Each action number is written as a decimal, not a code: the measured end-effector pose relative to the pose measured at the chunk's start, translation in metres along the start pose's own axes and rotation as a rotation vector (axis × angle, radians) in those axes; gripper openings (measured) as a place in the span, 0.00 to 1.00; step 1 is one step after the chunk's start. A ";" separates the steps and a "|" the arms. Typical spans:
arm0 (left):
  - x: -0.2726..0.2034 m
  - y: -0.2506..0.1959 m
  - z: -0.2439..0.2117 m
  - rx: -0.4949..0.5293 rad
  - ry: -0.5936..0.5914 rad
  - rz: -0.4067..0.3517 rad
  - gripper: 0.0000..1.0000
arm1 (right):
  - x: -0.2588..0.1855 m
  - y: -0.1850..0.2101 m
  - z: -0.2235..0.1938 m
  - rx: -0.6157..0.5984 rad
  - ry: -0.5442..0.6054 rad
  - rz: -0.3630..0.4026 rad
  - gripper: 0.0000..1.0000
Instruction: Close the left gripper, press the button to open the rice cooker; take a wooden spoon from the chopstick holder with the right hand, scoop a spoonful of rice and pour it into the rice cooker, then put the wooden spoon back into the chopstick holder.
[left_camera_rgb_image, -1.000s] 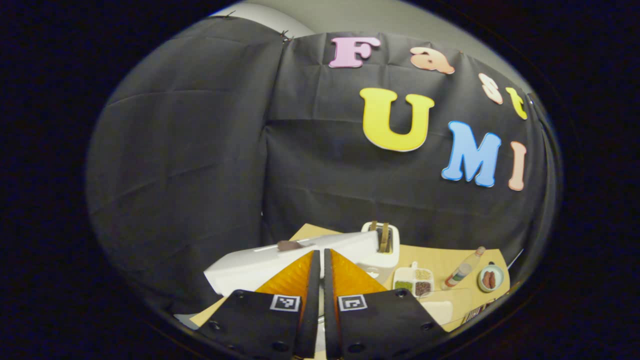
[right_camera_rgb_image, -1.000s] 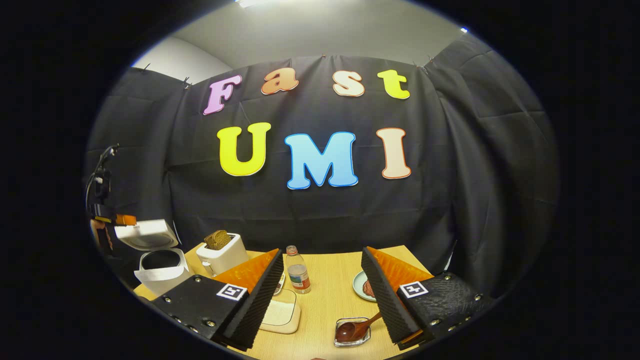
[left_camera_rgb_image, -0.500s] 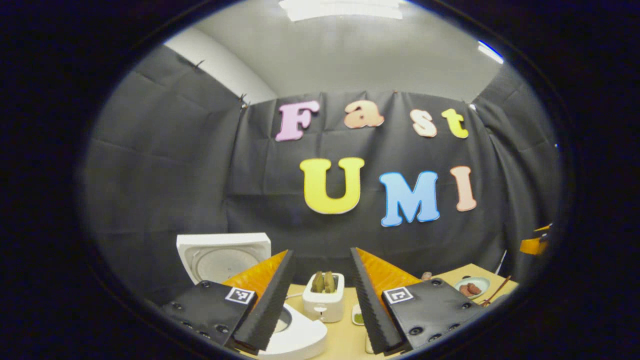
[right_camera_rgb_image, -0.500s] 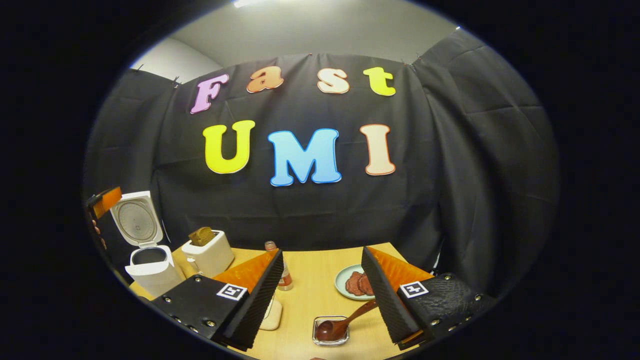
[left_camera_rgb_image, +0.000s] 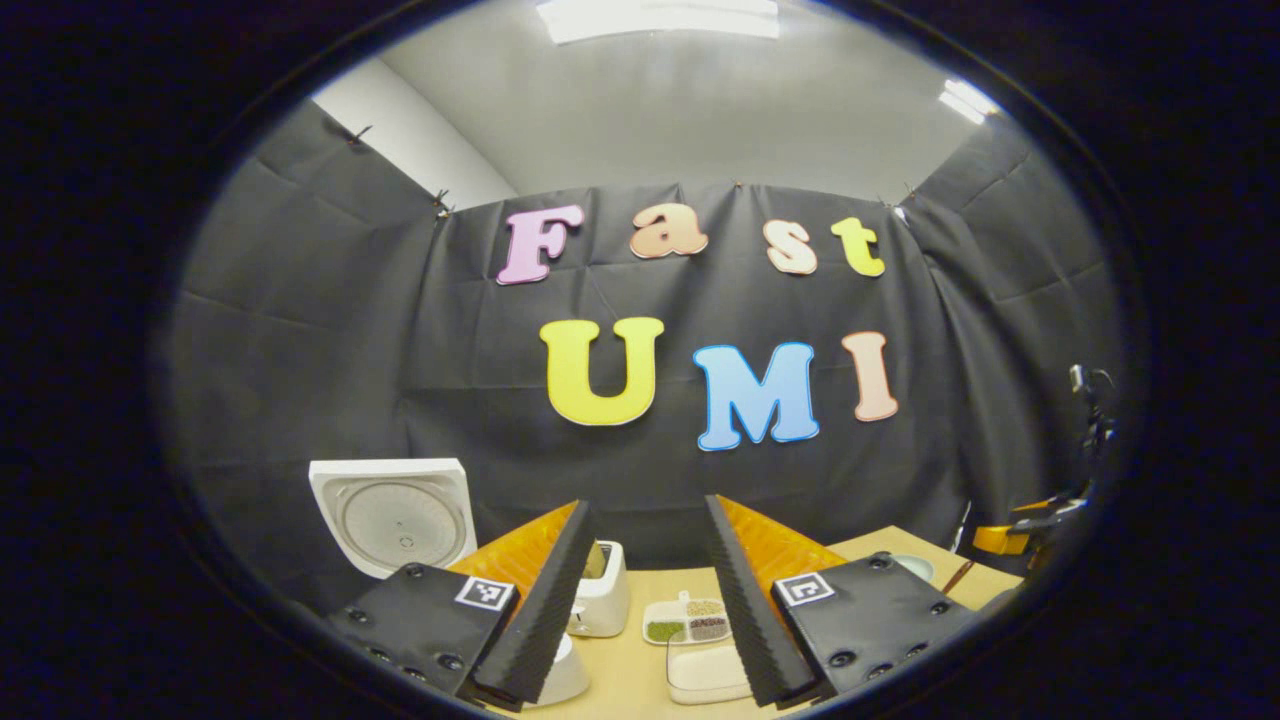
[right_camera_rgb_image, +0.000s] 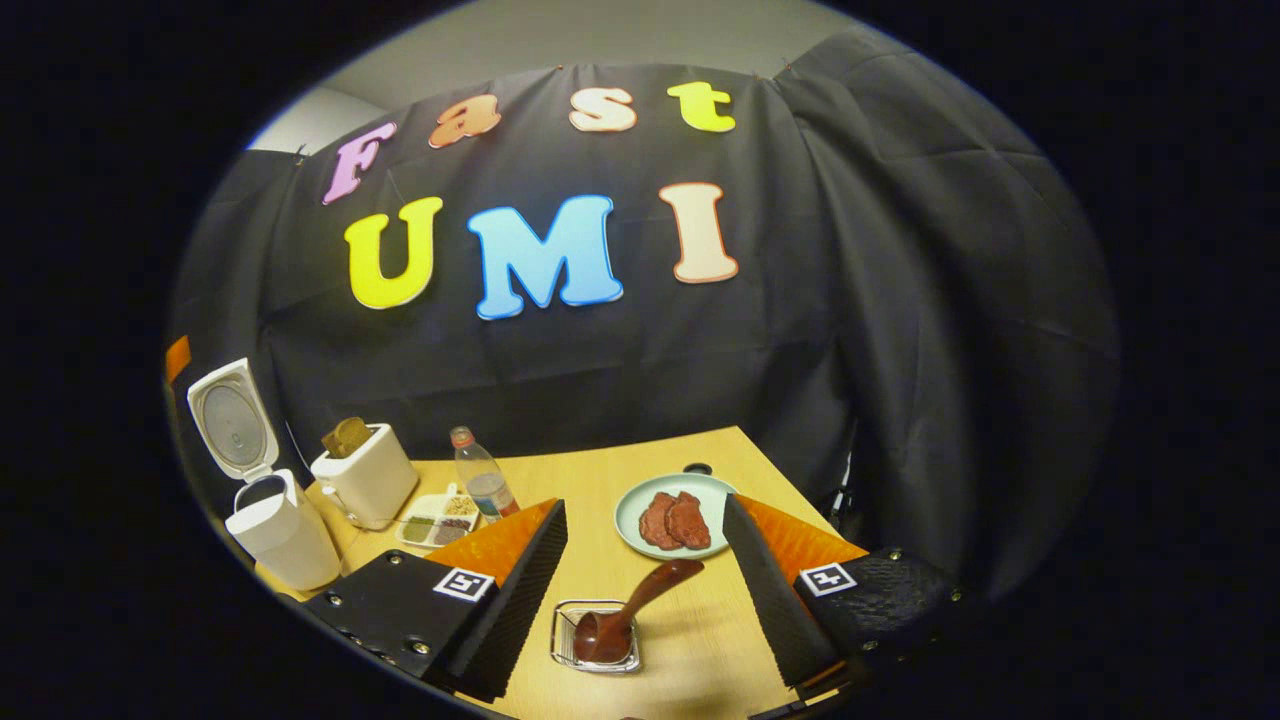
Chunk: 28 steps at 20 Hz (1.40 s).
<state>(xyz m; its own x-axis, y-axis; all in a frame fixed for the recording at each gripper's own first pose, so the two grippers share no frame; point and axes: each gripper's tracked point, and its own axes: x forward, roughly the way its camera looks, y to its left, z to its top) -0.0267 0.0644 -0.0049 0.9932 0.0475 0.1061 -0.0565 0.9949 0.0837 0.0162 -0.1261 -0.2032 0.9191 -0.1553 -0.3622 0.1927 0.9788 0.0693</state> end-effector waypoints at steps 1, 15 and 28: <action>0.001 0.000 -0.002 -0.009 0.004 0.013 0.81 | 0.007 -0.001 -0.013 0.018 0.030 0.007 0.95; 0.001 0.031 -0.048 -0.078 0.155 0.149 0.92 | 0.069 0.019 -0.079 0.216 0.215 0.164 0.41; -0.004 0.038 -0.054 -0.044 0.136 0.104 0.88 | 0.015 0.068 0.037 0.155 0.036 0.203 0.04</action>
<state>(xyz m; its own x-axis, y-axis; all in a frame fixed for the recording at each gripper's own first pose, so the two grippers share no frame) -0.0277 0.1066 -0.0552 0.9871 0.1585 -0.0233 -0.1577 0.9869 0.0353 0.0560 -0.0671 -0.1691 0.9319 0.0495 -0.3593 0.0589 0.9568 0.2846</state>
